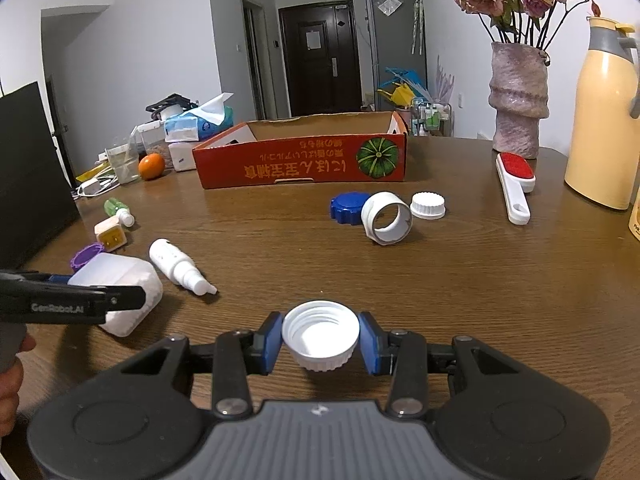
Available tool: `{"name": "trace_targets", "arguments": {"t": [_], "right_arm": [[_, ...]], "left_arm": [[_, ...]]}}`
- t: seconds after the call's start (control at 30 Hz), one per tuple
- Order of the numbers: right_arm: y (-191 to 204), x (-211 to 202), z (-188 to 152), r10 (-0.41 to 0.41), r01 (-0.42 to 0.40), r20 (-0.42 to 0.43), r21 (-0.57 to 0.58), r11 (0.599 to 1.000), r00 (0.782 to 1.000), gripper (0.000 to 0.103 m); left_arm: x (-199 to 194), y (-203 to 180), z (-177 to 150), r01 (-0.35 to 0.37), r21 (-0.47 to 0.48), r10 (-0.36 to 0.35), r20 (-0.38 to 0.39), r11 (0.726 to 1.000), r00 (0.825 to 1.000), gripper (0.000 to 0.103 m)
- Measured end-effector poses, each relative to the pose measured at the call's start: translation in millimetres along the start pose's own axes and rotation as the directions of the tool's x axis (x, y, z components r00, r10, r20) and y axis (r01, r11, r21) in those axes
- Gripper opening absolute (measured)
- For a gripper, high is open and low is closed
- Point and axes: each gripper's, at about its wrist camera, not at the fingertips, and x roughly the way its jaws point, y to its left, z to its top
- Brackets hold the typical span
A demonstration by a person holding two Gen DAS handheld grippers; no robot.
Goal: Organize rigid objects
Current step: 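Carry the plastic box and white cap over the red cardboard box with both tools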
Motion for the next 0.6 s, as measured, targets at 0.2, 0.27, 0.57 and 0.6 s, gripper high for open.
{"name": "trace_targets", "arguments": {"t": [0.2, 0.27, 0.57, 0.6], "right_arm": [[-2.6, -5.3, 4.1, 0.002, -0.002, 0.025, 0.003, 1.0, 1.0, 0.039], [-3.5, -6.9, 7.9, 0.001, -0.001, 0.04, 0.001, 1.0, 0.999, 0.039], [-4.1, -11.3, 35.9, 0.001, 0.001, 0.12, -0.017, 1.0, 0.993, 0.039], [-4.0, -12.0, 39.5, 0.001, 0.002, 0.131, -0.019, 1.0, 0.991, 0.039]], "left_arm": [[-17.0, -7.8, 8.0, -0.021, -0.006, 0.022, 0.045, 1.0, 0.999, 0.083], [-22.1, -11.3, 12.5, -0.027, -0.009, 0.027, 0.063, 1.0, 0.998, 0.083], [-33.3, -26.4, 35.2, -0.027, -0.044, 0.033, 0.127, 0.999, 0.991, 0.083], [-33.3, -27.8, 38.4, -0.027, -0.045, 0.033, 0.134, 0.999, 0.99, 0.083]]}}
